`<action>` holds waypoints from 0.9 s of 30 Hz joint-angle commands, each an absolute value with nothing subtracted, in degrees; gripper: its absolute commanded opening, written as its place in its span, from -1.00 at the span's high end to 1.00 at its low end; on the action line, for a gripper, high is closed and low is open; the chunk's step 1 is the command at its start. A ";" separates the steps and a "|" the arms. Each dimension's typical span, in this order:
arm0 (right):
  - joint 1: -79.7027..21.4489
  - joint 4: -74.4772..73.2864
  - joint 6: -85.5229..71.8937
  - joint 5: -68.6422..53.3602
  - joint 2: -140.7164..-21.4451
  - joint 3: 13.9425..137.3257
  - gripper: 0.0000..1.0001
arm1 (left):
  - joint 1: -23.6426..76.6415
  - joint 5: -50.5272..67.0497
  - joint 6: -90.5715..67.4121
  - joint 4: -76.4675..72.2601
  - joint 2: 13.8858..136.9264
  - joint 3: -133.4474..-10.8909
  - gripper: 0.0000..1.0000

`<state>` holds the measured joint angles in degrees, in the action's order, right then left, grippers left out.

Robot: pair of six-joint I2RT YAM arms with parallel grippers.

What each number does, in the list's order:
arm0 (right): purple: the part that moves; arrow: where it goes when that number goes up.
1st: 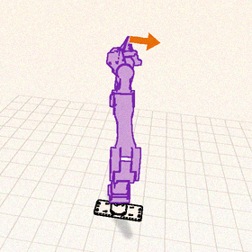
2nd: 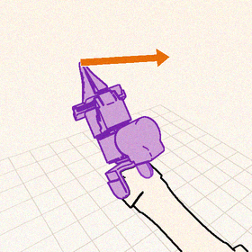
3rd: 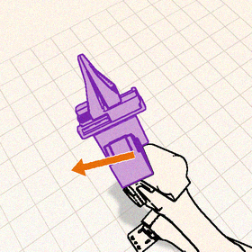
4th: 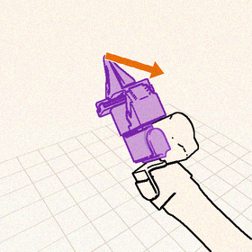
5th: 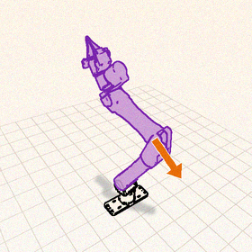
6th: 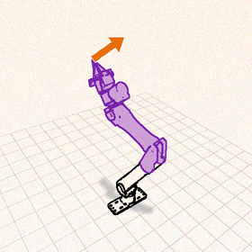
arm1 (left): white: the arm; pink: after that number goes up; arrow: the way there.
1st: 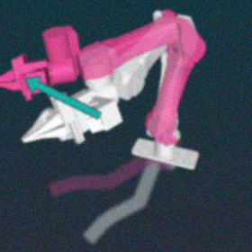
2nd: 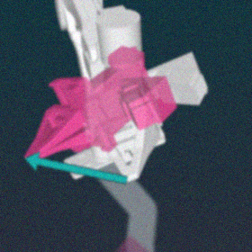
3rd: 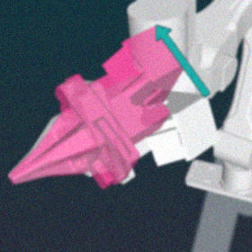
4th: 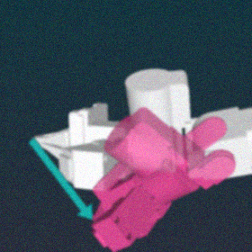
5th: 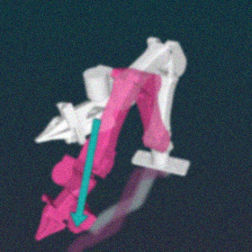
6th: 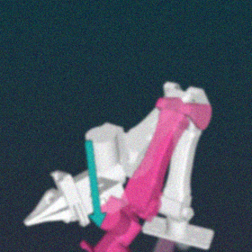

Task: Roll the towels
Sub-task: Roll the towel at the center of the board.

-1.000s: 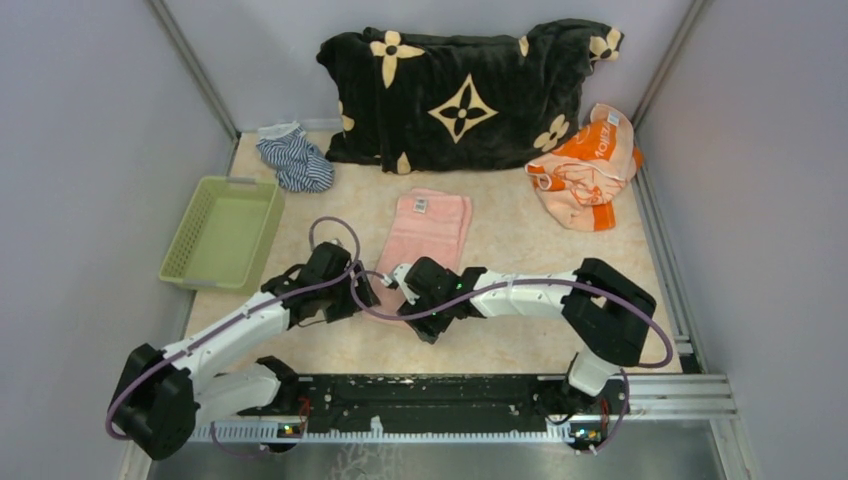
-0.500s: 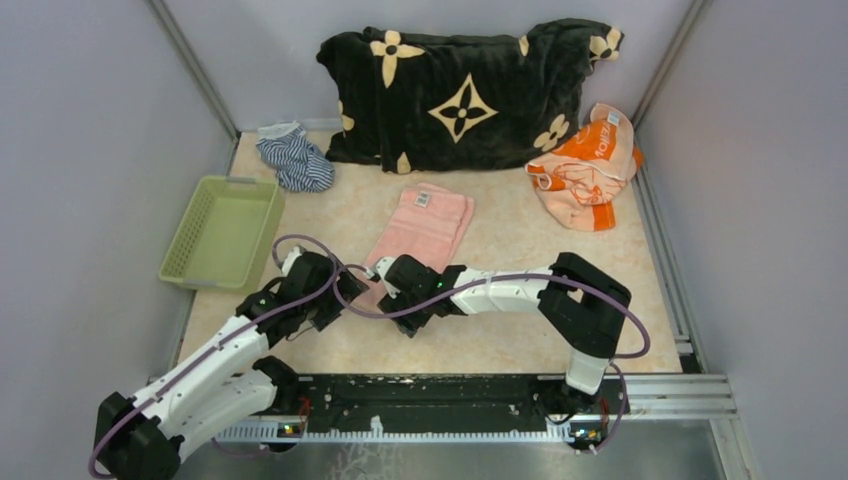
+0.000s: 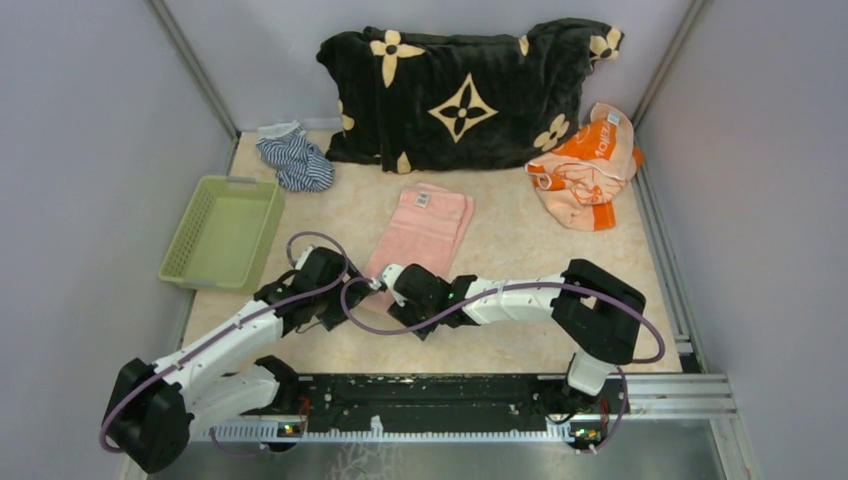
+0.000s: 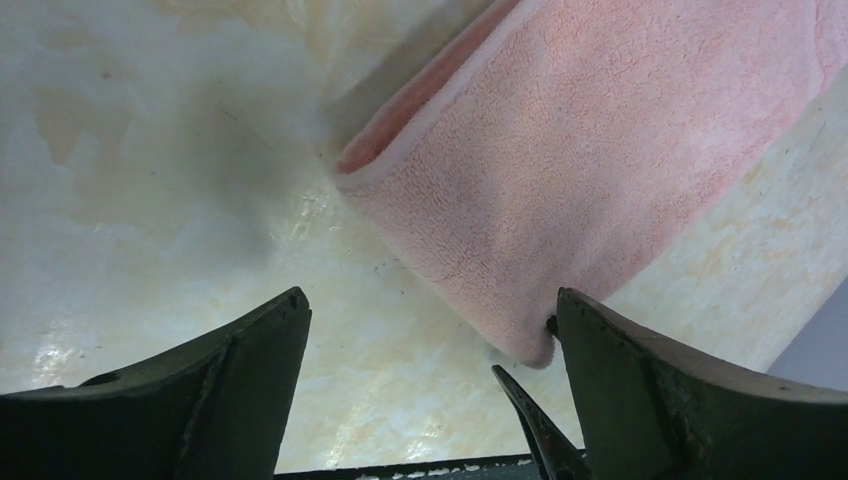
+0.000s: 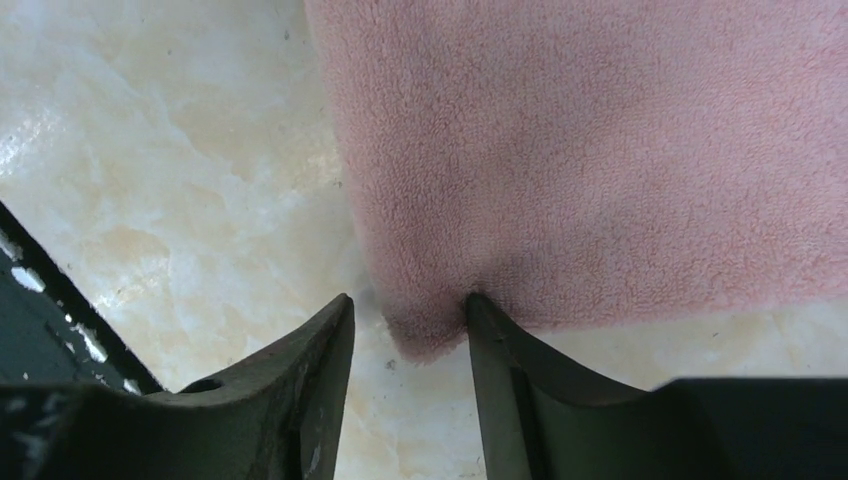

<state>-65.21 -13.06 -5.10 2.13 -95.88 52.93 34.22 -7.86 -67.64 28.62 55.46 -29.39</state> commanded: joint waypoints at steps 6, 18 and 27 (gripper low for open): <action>-66.46 -9.17 -6.64 0.26 -98.20 50.83 0.71 | 33.66 -6.40 -74.32 24.92 60.67 -29.45 -0.83; -66.38 -6.86 -11.14 -3.57 -96.15 50.52 0.92 | 33.60 -10.86 -83.36 32.88 67.88 -33.21 -0.25; -65.71 -5.82 -12.69 -4.38 -95.27 48.96 0.94 | 29.75 -16.15 -81.20 36.37 70.12 -34.61 0.19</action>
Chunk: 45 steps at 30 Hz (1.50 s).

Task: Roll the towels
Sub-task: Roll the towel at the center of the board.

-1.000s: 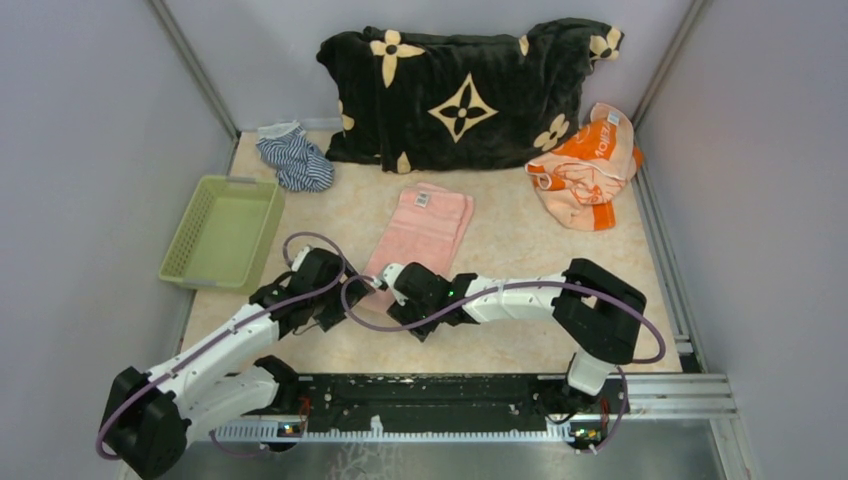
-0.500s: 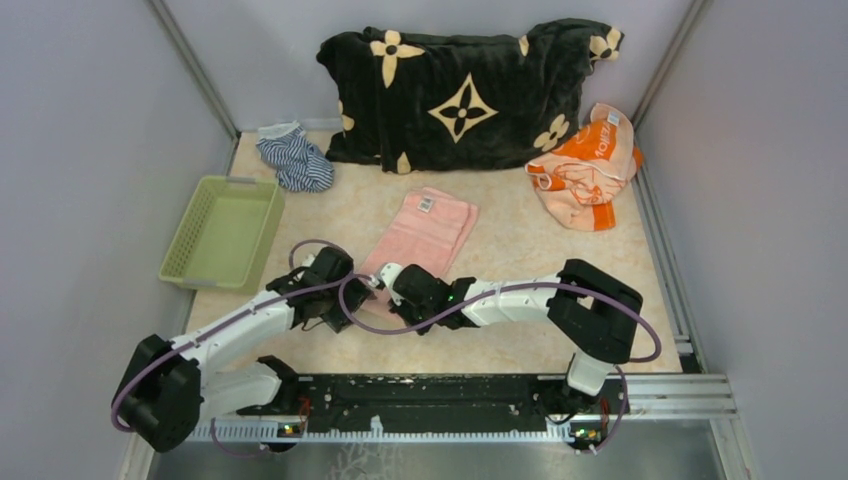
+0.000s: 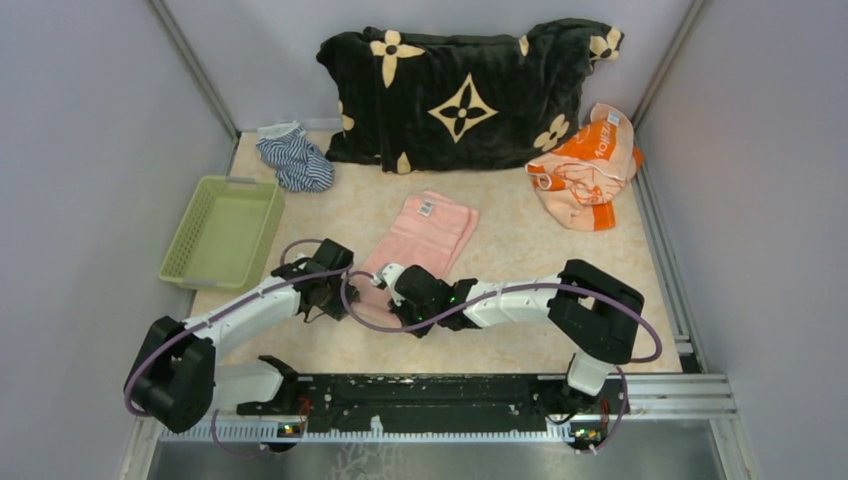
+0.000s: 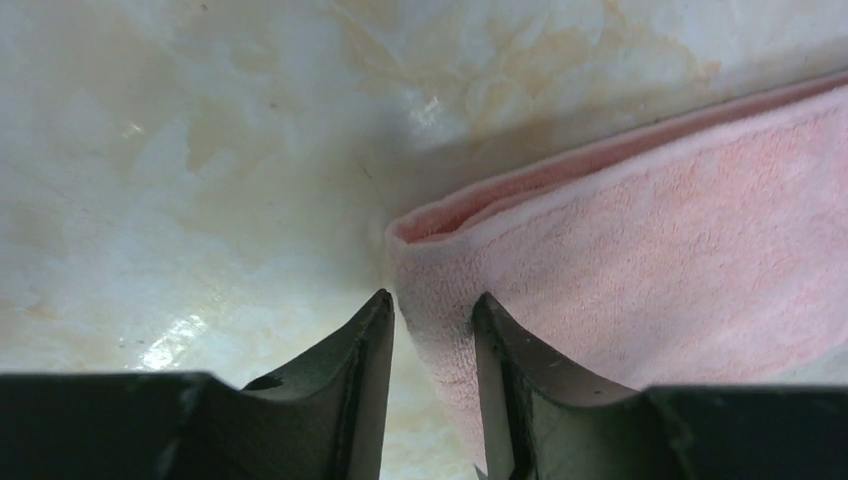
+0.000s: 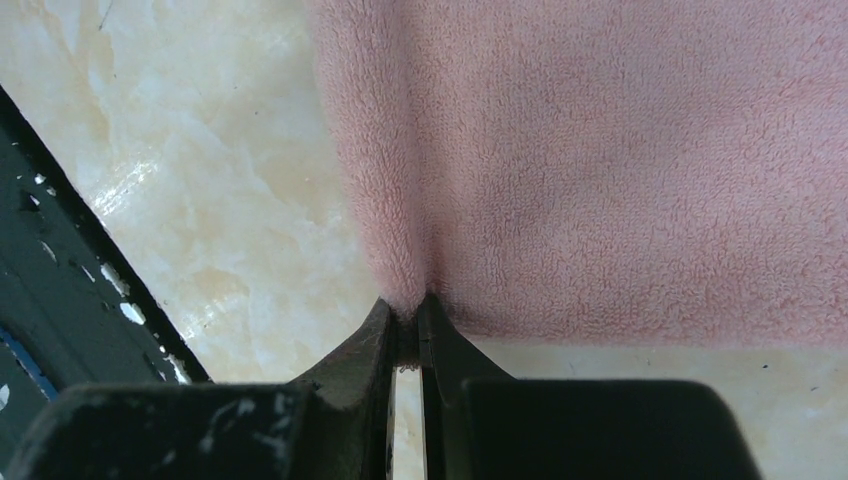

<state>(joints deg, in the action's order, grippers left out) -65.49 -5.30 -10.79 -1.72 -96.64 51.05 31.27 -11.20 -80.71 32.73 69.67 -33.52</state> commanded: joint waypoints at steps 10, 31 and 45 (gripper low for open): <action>-61.92 -3.04 -14.72 -11.81 -91.12 46.95 1.00 | 28.39 -16.55 -76.32 34.01 73.50 -35.96 0.59; -43.84 7.06 -28.18 -43.97 -99.79 46.04 1.00 | 28.33 -11.11 -60.59 38.99 54.01 -35.22 -0.43; -38.08 2.75 -29.40 -49.34 -108.55 51.13 1.00 | 28.31 1.42 -58.93 27.07 49.50 -25.26 -0.45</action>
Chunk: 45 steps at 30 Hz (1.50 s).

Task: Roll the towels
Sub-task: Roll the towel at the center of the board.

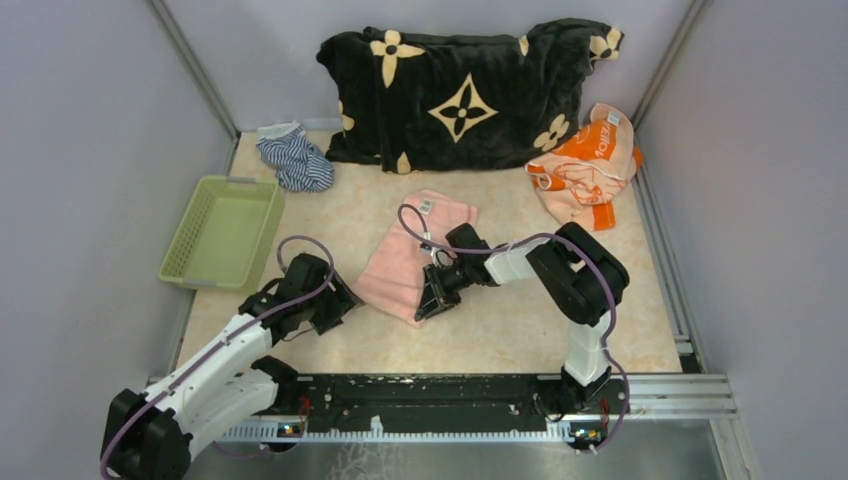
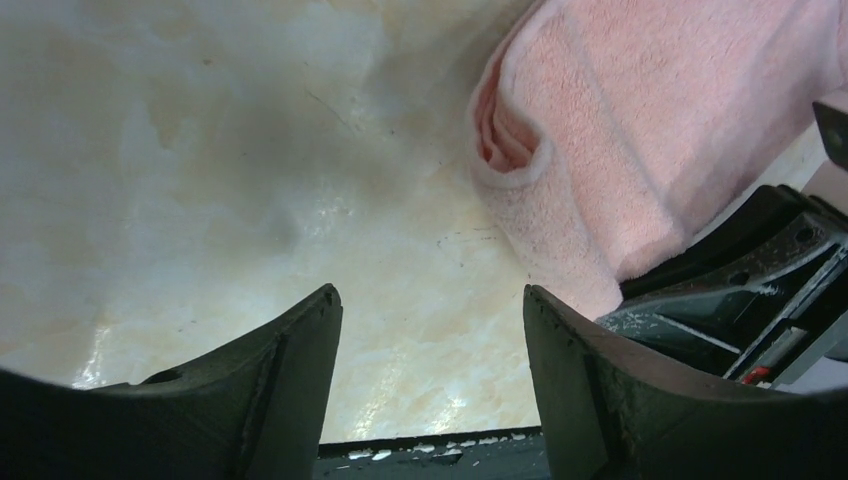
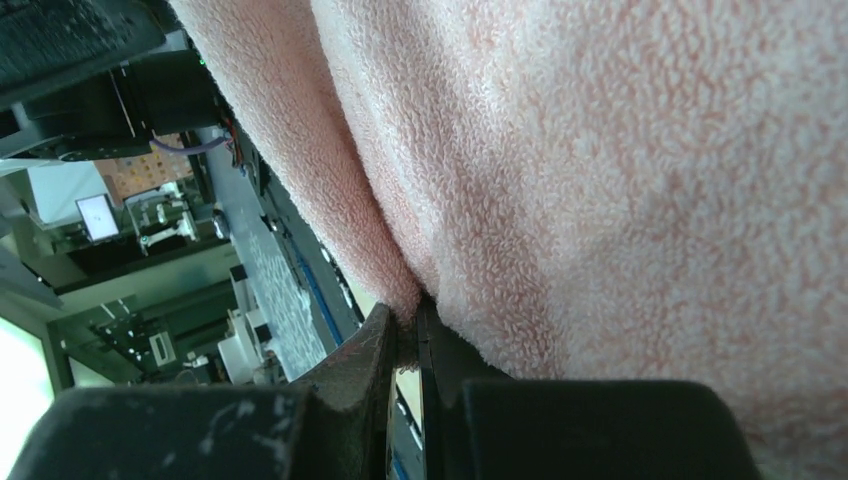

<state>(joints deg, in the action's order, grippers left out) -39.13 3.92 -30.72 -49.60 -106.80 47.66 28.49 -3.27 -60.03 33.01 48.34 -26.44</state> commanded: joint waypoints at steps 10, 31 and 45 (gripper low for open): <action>-37.82 -0.76 -27.69 -49.07 -108.59 53.61 1.00 | 28.09 2.09 -59.84 16.18 55.63 -24.72 -0.32; -40.11 -6.92 -22.26 -44.78 -101.75 56.73 0.99 | 26.38 -3.47 -65.87 13.18 70.44 -31.44 -0.02; -53.04 -8.51 -8.77 -13.57 -92.10 58.01 -0.02 | 25.65 0.31 -64.64 16.91 71.97 -34.81 0.91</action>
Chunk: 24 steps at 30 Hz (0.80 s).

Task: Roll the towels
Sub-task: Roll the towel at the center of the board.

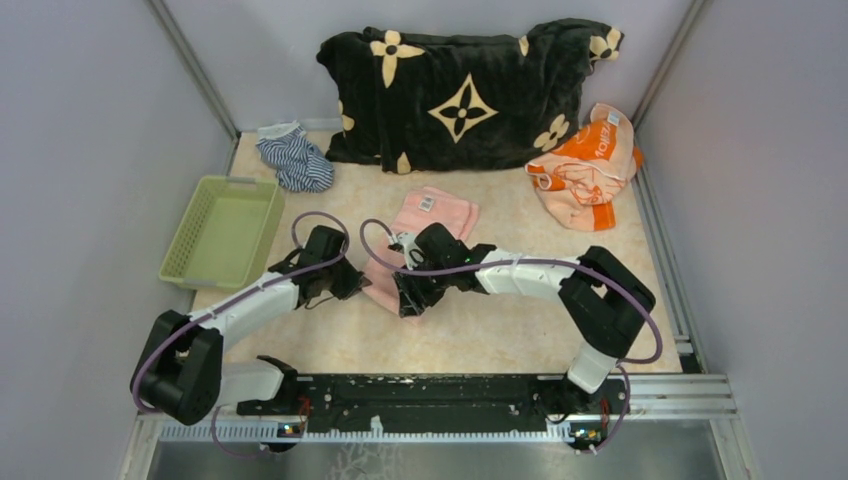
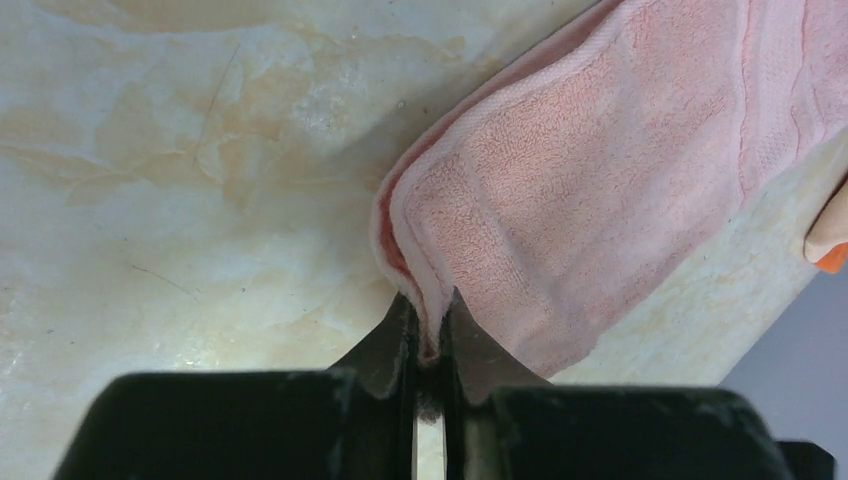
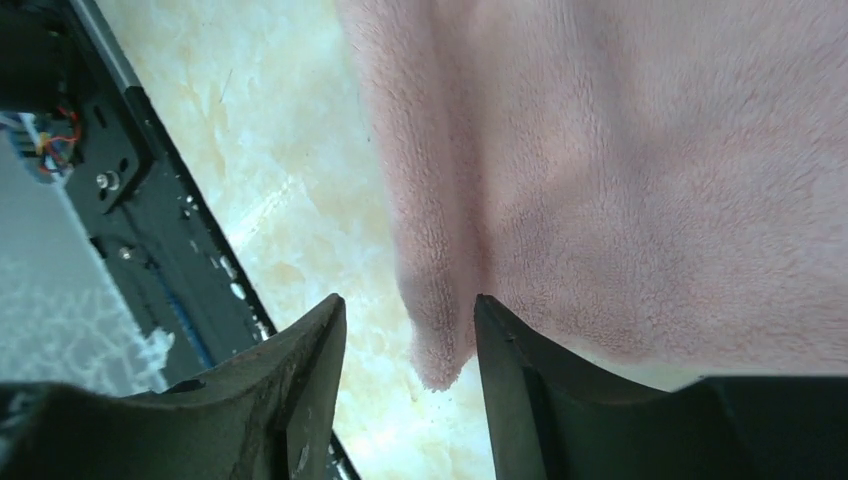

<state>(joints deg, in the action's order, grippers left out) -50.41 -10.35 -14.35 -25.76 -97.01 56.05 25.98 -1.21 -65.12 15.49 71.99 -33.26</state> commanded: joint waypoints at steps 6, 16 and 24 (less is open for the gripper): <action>-57.82 -5.81 -4.96 -7.31 -93.40 57.12 -0.10 | 25.41 2.24 -65.85 17.48 71.20 -34.24 0.92; -65.23 -4.96 -2.74 -1.16 -98.86 55.32 0.08 | 22.78 3.15 -65.49 17.97 69.31 -33.02 0.92; -65.96 -6.30 -4.57 3.60 -99.48 53.64 0.50 | 21.44 3.77 -64.94 18.19 68.64 -31.93 0.92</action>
